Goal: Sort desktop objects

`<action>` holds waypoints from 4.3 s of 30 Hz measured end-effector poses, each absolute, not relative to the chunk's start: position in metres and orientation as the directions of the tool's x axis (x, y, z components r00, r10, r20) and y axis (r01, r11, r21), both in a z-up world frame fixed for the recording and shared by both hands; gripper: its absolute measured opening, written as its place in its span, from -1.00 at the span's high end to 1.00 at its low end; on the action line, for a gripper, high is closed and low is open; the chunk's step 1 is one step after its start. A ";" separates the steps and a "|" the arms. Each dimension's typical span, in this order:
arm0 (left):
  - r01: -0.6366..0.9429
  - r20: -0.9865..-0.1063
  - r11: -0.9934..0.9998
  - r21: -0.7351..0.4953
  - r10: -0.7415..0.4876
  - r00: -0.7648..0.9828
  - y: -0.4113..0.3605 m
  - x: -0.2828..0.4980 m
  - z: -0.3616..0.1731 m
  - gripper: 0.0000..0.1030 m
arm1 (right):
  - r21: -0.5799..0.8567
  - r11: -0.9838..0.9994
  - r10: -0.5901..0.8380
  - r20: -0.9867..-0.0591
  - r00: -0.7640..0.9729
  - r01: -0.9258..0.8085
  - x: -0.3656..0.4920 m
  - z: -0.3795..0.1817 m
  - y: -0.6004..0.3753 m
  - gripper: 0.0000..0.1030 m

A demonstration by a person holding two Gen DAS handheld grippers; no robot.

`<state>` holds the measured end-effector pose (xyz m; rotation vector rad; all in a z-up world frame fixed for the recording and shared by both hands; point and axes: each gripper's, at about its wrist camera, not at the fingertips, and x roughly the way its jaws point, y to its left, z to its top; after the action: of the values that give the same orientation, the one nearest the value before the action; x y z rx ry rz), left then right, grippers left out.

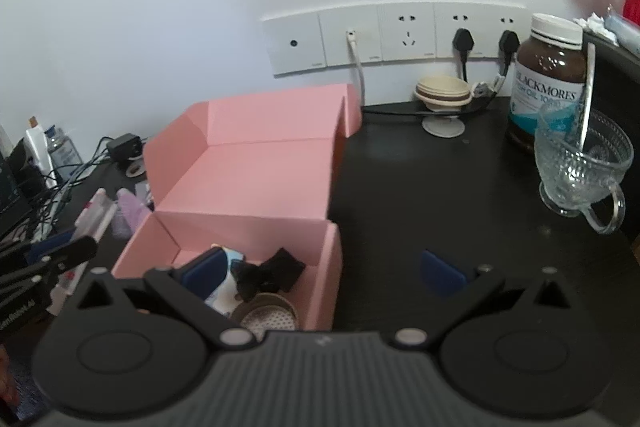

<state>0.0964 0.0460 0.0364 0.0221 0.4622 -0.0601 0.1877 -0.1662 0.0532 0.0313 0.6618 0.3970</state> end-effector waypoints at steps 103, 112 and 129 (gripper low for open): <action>-0.139 -0.590 0.989 -0.054 0.081 0.803 0.061 0.077 0.009 -1.00 | 0.147 0.928 0.353 -0.644 0.679 -0.343 0.209 0.025 -0.163 -0.99; -0.174 -0.610 0.981 -0.086 0.086 0.788 0.063 0.080 0.003 -1.00 | 0.154 0.930 0.348 -0.664 0.662 -0.335 0.219 0.018 -0.161 -0.99; -0.167 -0.641 0.980 -0.105 0.062 0.765 0.072 0.080 -0.011 -1.00 | 0.093 0.933 0.312 -0.687 0.656 -0.347 0.233 0.018 -0.149 -0.99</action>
<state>0.0802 0.0721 -0.0110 -0.1592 0.6895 0.1247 0.2335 -0.1492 0.0176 -0.0478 0.7696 0.3739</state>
